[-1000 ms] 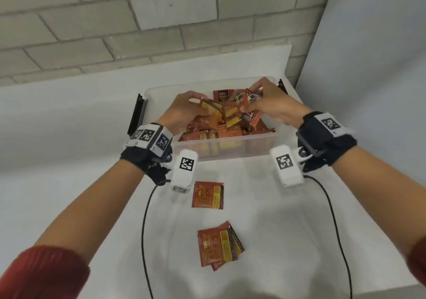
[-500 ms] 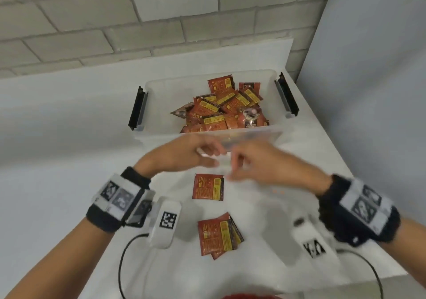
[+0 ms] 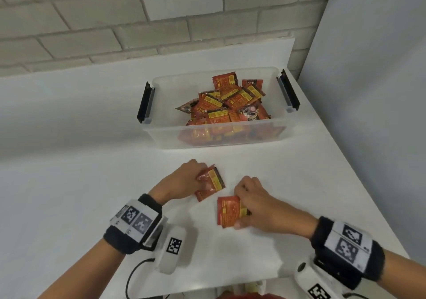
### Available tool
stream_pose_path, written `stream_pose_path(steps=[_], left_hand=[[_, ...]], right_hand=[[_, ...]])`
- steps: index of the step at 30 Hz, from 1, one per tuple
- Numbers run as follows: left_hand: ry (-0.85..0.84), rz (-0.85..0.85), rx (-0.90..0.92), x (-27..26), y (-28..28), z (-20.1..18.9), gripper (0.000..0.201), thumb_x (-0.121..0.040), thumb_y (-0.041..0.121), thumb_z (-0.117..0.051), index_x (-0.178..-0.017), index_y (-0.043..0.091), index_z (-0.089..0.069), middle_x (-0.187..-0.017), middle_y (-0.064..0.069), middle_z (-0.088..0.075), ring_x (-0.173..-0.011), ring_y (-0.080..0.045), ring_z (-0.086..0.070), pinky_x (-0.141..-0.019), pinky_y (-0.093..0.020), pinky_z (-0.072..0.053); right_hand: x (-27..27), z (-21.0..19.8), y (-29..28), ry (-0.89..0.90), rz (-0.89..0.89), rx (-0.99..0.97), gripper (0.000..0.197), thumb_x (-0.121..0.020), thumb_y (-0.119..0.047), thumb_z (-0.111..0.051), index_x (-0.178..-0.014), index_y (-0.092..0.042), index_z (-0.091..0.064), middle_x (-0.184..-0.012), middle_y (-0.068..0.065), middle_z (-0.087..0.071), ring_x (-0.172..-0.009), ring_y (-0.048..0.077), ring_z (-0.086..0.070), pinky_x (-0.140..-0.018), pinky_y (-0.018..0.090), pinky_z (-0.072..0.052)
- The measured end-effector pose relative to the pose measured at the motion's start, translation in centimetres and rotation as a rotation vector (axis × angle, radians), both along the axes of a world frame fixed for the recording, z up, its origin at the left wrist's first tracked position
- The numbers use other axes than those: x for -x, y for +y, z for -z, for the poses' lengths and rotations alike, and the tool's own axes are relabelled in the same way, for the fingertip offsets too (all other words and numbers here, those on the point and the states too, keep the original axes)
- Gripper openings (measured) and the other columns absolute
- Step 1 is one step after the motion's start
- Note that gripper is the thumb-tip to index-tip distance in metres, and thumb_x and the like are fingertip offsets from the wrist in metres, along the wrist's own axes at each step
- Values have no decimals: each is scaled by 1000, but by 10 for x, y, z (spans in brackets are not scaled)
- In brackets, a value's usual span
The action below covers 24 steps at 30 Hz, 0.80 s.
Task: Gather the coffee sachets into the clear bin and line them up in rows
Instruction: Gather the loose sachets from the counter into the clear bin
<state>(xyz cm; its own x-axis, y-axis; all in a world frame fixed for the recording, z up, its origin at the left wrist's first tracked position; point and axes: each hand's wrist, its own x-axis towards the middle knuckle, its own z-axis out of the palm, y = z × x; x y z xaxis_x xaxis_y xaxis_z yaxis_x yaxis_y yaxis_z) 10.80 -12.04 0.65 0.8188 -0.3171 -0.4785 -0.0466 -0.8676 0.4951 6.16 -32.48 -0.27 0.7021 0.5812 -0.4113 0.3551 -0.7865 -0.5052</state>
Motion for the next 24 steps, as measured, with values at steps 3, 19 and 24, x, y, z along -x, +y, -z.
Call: stream_pose_path(steps=[3,19,24], left_hand=[[207,-58,355,14,1,-2,23,-98,21,-52,-117,9,-54,-109,-9,-62,-99,-22,-61,-86,-30,-52],[-634,-594,197,-88,43,-87,31,-96,25,-53,-124,14,-51,-115,-10,-57,-109,-26,-51,-87,-34,-44],[-314,-714,-156,-129,75,-61,76,-90,44,-60,-139,-5,-28,-138,-27,-39,-128,-42,-39,-99,-43,-37]], right_hand=[[-9,-4,-8,84,133,-125,37,-89,-36,-65,-103,-19,-36,-111,-3,-34,-108,14,-35,-90,27,-38],[-121,-99,-33,128,688,-820,41,-87,-7,-68,-120,-9,-43,-110,8,-63,-95,20,-65,-78,28,-55],[-169,-92,-28,39,683,-558,45,-88,-19,-70,-120,-9,-40,-114,8,-59,-105,22,-61,-88,32,-52]])
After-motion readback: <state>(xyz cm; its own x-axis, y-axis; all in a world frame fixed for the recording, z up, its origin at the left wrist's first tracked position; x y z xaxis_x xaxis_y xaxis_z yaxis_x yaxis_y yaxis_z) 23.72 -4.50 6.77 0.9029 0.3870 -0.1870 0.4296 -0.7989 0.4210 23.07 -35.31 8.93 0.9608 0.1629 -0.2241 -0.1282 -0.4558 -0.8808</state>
